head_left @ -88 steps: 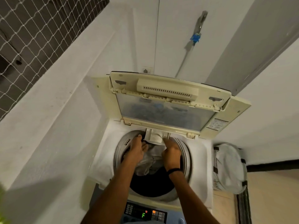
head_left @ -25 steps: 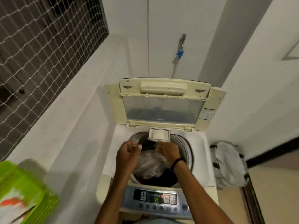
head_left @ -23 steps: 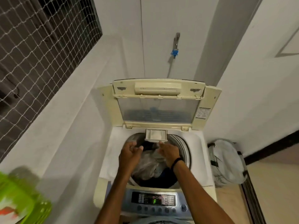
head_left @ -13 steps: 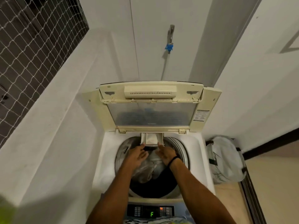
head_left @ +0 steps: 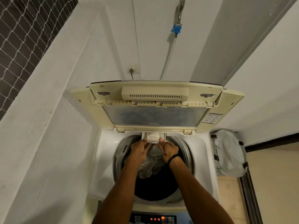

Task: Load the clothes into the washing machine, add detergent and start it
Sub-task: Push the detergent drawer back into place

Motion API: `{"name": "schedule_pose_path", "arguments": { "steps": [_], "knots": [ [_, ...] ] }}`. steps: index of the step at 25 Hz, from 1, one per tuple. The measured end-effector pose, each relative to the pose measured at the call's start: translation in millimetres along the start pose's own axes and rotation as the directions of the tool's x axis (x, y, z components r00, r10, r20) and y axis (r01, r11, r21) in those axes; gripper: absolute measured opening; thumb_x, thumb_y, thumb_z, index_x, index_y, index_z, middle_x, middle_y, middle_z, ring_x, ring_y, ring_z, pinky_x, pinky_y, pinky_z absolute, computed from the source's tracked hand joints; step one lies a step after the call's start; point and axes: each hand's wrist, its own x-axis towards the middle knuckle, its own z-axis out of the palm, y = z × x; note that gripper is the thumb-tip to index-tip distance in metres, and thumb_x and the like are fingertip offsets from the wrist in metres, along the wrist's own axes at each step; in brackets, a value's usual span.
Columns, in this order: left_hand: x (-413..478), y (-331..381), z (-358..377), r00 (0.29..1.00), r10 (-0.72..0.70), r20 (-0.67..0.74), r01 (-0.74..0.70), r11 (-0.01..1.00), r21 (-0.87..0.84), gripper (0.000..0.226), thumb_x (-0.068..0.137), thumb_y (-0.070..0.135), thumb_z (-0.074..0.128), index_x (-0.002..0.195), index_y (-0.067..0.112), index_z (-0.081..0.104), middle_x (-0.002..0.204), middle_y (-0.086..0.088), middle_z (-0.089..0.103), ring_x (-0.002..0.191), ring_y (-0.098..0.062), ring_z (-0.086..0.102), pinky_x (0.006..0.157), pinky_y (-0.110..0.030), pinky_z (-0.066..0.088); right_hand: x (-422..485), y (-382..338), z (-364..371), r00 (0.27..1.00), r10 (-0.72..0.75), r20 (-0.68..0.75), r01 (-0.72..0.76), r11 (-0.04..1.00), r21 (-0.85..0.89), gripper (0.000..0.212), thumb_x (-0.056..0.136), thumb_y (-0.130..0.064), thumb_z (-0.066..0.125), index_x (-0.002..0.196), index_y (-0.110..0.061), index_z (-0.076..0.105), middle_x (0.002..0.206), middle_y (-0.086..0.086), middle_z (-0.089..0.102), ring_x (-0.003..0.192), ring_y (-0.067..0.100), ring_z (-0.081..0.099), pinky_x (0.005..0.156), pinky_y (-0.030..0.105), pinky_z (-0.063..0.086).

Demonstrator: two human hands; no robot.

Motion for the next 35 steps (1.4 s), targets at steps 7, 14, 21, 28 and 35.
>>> {"name": "schedule_pose_path", "arguments": {
  "steps": [7,14,21,28,35],
  "knots": [
    [9.3,3.1,9.8,0.996,0.087,-0.01,-0.088,0.992,-0.089,0.036,0.089,-0.002,0.065,0.122,-0.012,0.057,0.122,-0.024,0.064,0.114,-0.033,0.064,0.069,-0.031,0.06,8.1,-9.2,6.7,1.0,-0.015,0.01,0.016,0.999,-0.038,0.027,0.078,-0.017,0.079,0.091,0.005,0.072,0.09,0.022,0.074,0.085,0.031,0.072,0.083,0.041,0.059],
    [18.1,1.8,10.7,0.99,0.132,-0.046,-0.137,0.982,-0.129,0.041,0.085,-0.003,0.07,0.123,-0.011,0.056,0.122,-0.023,0.065,0.113,-0.032,0.064,0.068,-0.031,0.062,11.4,-11.7,11.9,0.999,0.005,-0.033,-0.005,1.0,0.0,0.023,0.078,-0.01,0.08,0.092,0.006,0.071,0.088,0.022,0.074,0.085,0.032,0.072,0.084,0.045,0.059],
    [20.2,5.3,8.5,0.991,0.128,-0.023,-0.13,0.982,-0.135,0.047,0.083,-0.005,0.072,0.125,-0.012,0.054,0.124,-0.021,0.063,0.115,-0.031,0.063,0.071,-0.031,0.062,9.2,-19.7,11.7,1.0,-0.004,-0.008,0.004,1.0,-0.024,0.036,0.078,-0.013,0.08,0.1,0.012,0.066,0.093,0.023,0.074,0.091,0.033,0.073,0.075,0.037,0.061],
    [5.2,7.5,5.7,0.977,0.197,0.077,-0.194,0.98,-0.04,0.019,0.087,0.001,0.07,0.1,-0.009,0.06,0.1,-0.01,0.067,0.099,-0.027,0.067,0.076,-0.028,0.061,0.7,-20.3,8.6,0.998,-0.055,-0.024,0.055,0.998,0.001,0.039,0.072,-0.009,0.084,0.1,0.01,0.064,0.093,0.023,0.074,0.085,0.03,0.074,0.083,0.04,0.06],
    [0.4,15.0,7.1,0.974,0.205,0.101,-0.213,0.974,0.079,0.009,0.087,0.004,0.07,0.094,0.0,0.064,0.105,-0.016,0.069,0.1,-0.031,0.067,0.089,-0.036,0.058,-5.8,-24.7,12.0,0.977,-0.173,-0.126,0.128,0.944,-0.303,0.039,0.067,-0.038,0.086,0.073,-0.002,0.075,0.068,0.009,0.075,0.071,0.023,0.075,0.074,0.032,0.061]
  ]
}}
